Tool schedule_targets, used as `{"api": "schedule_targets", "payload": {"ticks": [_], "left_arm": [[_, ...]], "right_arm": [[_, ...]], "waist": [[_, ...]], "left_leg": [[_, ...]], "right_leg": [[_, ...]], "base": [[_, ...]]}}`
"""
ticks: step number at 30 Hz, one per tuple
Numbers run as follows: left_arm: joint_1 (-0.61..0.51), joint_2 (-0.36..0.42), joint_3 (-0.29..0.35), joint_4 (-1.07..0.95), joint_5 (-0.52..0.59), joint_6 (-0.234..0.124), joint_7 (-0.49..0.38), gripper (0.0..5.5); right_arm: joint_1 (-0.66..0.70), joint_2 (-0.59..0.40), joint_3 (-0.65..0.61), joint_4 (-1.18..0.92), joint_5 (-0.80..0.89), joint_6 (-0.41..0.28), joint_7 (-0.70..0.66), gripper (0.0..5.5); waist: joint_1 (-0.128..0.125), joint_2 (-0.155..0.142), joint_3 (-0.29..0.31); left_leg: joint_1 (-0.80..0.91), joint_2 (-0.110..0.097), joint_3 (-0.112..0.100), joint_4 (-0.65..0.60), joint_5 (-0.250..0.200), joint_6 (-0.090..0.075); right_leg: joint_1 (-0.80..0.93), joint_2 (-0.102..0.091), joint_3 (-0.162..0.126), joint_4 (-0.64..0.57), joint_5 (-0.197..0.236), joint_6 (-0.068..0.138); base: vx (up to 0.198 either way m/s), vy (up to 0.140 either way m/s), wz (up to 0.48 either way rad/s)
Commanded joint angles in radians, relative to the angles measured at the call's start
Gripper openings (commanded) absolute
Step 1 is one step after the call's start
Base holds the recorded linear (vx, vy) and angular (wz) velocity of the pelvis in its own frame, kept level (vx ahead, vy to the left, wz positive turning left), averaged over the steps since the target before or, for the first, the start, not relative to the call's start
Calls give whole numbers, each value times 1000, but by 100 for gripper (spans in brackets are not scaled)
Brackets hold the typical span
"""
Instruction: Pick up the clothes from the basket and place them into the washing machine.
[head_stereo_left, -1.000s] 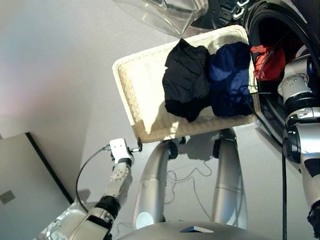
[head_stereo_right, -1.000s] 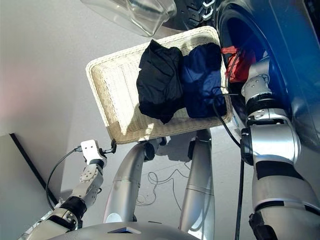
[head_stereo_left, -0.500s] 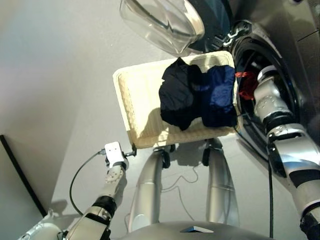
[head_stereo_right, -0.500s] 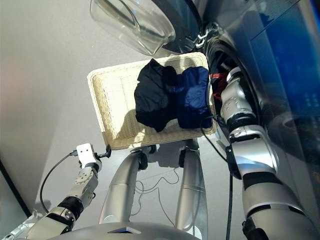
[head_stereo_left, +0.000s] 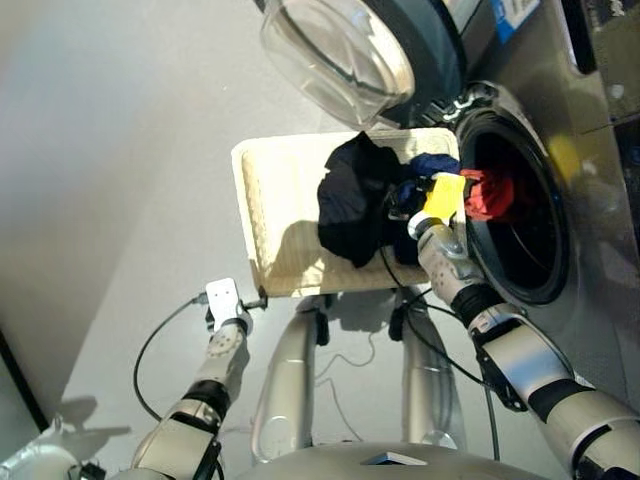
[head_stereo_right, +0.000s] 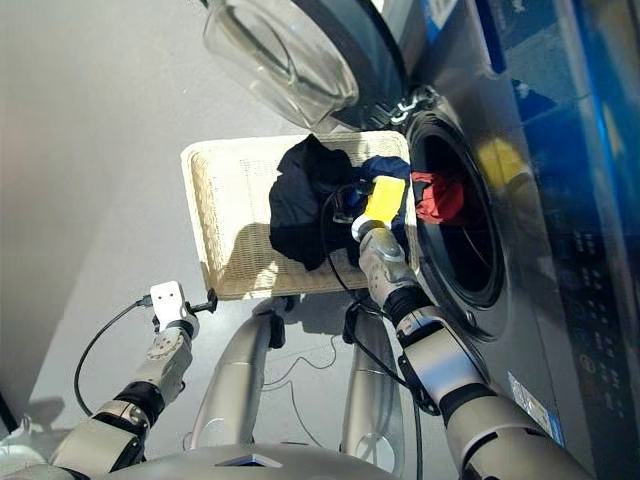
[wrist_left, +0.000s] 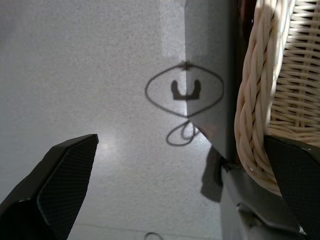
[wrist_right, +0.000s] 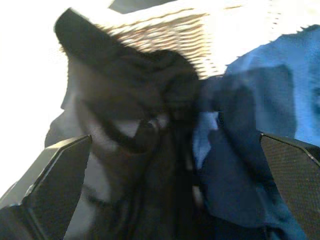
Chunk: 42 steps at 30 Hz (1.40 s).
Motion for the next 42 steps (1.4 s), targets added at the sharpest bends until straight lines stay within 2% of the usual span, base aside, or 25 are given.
{"api": "schedule_targets", "payload": {"ticks": [1,2,4,5,6,9,10,12,15,19,22,30,36,42], "left_arm": [[-36,6,11,-41,11,-22,-12,550],[-36,6,11,-41,11,-22,-12,550],[-29,1,16,-42,26,-15,-16,550],[-28,0,16,-42,26,-15,-16,550],[-22,-8,12,-45,34,-7,-27,550],[-18,-19,-1,-70,70,-5,-36,550],[-17,-20,-2,-70,71,-5,-36,550],[-57,-47,-26,-37,98,3,-35,550],[-96,-69,-51,-14,137,4,-21,550],[-160,-102,-81,15,148,11,-11,550],[-198,-138,-92,39,114,21,-9,550],[-270,-195,-145,53,86,35,15,550],[-301,-188,-154,61,102,47,34,550],[-304,-169,-161,37,105,49,50,550]], "right_arm": [[46,13,53,-133,-72,-22,31,550],[47,13,53,-134,-72,-22,31,550],[127,-31,114,-271,-238,-31,20,550],[129,-31,114,-273,-239,-30,18,550],[200,-80,141,-365,-339,-25,18,550],[268,-193,172,-532,-598,-35,-4,550],[270,-194,171,-534,-599,-34,-4,550],[335,-255,141,-630,-704,-46,-30,550],[360,-294,141,-705,-782,-55,-38,550],[355,-294,138,-774,-778,-61,-40,550],[329,-292,143,-816,-787,-62,-58,550],[215,-247,179,-891,-821,-56,-114,550],[154,-238,188,-936,-827,-56,-135,550],[113,-230,178,-967,-838,-60,-161,550]], "waist": [[2,3,-21],[2,3,-21],[-13,-16,-26],[-13,-15,-25],[-26,-28,-28],[-46,-36,-29],[-45,-36,-28],[-71,-46,-33],[-86,-49,-33],[-102,-49,-27],[-112,-43,-22],[-128,-21,8],[-138,-13,33],[-147,-10,32]], "left_leg": [[29,16,5,-77,49,-44],[30,16,5,-77,49,-44],[86,12,10,-102,56,-46],[88,12,10,-103,56,-46],[133,11,12,-125,58,-45],[195,8,21,-158,65,-45],[197,8,21,-160,65,-45],[245,10,27,-180,68,-43],[267,8,34,-183,65,-39],[259,9,43,-169,59,-35],[243,10,49,-160,56,-33],[167,22,58,-148,57,-35],[43,48,44,-34,14,-28],[-139,90,12,178,-71,-8]], "right_leg": [[104,-29,-30,-48,-28,86],[105,-29,-30,-48,-28,86],[161,-26,-32,-71,-21,90],[163,-26,-32,-72,-21,90],[208,-25,-34,-93,-15,96],[268,-25,-35,-118,-10,105],[270,-25,-36,-119,-9,105],[313,-25,-35,-136,-4,113],[331,-22,-28,-140,-4,115],[315,-17,-15,-133,-3,113],[298,-15,-5,-128,-2,111],[212,-3,17,-120,1,108],[91,5,31,-24,-39,89],[-81,27,44,147,-100,64]], "base": [[0,0,0],[0,0,0],[0,0,0],[0,0,0],[0,0,0],[0,0,0],[50,0,-74],[25,5,-18],[6,0,-62],[0,0,0],[0,0,0],[0,0,0],[-2,-9,5],[0,-27,13]]}}
